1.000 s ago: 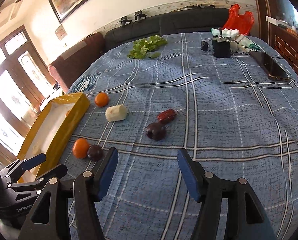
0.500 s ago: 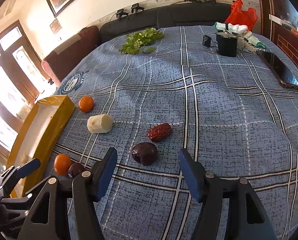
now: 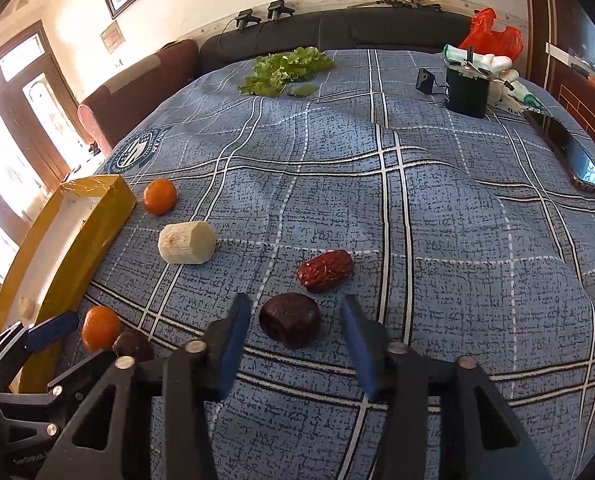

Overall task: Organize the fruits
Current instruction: 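Grasp a mandarin with the left gripper while the right grasps a dark plum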

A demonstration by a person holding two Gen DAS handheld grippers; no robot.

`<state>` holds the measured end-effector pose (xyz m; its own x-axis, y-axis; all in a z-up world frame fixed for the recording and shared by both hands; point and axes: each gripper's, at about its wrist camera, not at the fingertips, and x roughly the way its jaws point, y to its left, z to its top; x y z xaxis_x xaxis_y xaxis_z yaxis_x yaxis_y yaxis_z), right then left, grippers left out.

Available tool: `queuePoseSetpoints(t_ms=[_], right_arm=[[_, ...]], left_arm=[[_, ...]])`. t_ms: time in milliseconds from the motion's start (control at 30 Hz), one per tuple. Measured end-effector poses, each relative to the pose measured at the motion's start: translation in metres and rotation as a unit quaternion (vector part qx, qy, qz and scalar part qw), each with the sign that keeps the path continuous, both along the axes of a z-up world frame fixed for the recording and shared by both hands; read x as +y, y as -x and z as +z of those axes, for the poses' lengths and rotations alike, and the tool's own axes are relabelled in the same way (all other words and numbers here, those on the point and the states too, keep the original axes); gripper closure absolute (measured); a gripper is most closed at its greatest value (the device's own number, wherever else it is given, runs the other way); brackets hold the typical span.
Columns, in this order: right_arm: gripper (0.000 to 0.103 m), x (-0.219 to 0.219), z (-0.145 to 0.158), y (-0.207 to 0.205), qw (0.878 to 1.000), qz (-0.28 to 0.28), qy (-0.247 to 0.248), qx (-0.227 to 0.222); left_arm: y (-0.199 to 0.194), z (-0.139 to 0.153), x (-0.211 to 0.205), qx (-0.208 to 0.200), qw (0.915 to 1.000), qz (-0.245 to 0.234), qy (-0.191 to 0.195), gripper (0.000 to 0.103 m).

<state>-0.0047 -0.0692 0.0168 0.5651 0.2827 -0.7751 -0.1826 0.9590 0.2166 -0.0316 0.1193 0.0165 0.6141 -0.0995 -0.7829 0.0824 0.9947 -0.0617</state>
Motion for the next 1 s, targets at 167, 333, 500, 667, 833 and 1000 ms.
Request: queuePoseSetpoints(t_ms=[167,333,500,667,833,1000], right_arm=[[0.070,0.000,0.000,0.004,1.000,0.008,-0.010,0.003],[0.070,-0.003,0.001,0.007,1.000,0.008,-0.023,0.007],[0.070,-0.008,0.001,0.008,0.999,0.004,-0.037,0.012],[0.070,-0.008,0.000,0.008,0.999,0.004,-0.043,0.017],[0.070,-0.007,0.003,0.011,0.999,0.005,-0.044,0.011],[0.070,-0.008,0.006,0.013,0.999,0.005,-0.045,0.004]], left_arm=[[0.001,0.003,-0.008,-0.014,0.9996,-0.024,-0.001,0.053],[0.000,0.004,0.000,-0.010,0.9996,-0.024,0.012,0.054],[-0.003,0.001,0.015,0.008,0.9985,-0.019,0.052,0.052],[-0.010,-0.004,0.011,0.017,0.9961,-0.044,0.074,0.039],[-0.015,-0.004,0.003,0.012,0.9950,-0.048,0.087,0.050],[-0.005,0.010,0.002,-0.011,0.9970,-0.036,0.068,0.087]])
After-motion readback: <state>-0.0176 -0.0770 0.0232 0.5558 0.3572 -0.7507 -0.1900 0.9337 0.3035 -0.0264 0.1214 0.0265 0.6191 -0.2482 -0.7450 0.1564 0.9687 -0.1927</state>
